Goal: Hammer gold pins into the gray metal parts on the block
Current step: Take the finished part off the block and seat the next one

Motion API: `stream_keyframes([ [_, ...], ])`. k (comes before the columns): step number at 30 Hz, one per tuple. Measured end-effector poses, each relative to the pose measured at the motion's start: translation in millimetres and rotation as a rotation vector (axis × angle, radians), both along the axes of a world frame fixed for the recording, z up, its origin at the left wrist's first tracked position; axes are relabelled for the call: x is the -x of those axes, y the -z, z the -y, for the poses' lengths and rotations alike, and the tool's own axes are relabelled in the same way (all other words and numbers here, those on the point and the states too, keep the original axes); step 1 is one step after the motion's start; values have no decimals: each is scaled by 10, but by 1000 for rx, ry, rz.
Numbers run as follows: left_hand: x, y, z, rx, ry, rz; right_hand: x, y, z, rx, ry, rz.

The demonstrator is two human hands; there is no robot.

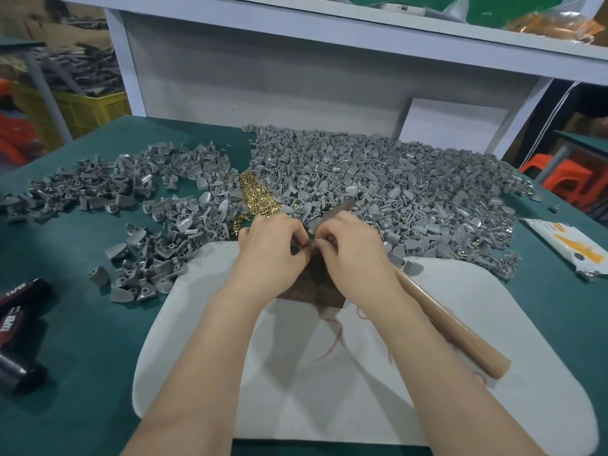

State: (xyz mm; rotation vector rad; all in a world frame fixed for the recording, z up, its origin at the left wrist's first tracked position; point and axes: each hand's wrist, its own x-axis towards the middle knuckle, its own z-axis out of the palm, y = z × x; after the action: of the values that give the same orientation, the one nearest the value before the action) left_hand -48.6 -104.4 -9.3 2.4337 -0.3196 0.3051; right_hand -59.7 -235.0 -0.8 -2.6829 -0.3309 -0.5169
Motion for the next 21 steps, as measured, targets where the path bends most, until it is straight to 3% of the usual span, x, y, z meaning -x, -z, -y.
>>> stream_keyframes([
  [6, -5, -1, 6, -29, 6, 2, -35, -126, -61, 292, 1, -24],
  [21, -10, -15, 19, -78, 1, 6, -110, -249, -129, 444, 15, -88],
])
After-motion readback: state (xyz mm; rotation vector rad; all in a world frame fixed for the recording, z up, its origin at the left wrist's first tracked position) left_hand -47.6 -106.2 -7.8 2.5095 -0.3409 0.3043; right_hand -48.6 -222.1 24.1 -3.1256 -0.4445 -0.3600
